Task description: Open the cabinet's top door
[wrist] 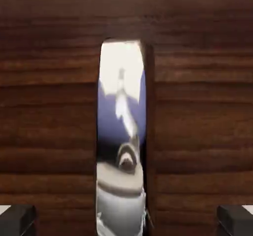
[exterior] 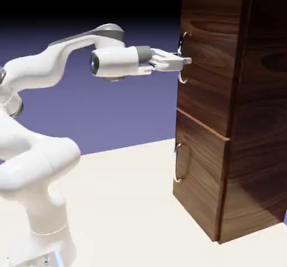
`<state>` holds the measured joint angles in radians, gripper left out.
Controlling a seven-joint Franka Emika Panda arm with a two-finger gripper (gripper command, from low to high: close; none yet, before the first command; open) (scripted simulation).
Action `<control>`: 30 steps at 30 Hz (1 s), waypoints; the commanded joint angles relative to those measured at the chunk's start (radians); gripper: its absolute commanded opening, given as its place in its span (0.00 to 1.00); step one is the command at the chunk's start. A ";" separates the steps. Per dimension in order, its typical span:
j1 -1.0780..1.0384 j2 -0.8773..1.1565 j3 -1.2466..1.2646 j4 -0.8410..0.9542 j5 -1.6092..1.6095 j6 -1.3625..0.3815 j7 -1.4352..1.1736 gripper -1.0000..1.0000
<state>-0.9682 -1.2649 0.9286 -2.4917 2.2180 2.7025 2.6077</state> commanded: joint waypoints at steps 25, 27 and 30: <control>0.297 0.092 -0.904 -0.301 -0.614 -0.915 -0.302 0.00; 0.305 0.140 -0.977 -0.279 -0.680 -0.991 -0.327 0.00; 0.324 0.228 -1.086 -0.228 -0.781 -1.111 -0.368 0.00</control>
<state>-0.6440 -1.0370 -0.1570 -2.7197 1.4375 1.5923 2.2399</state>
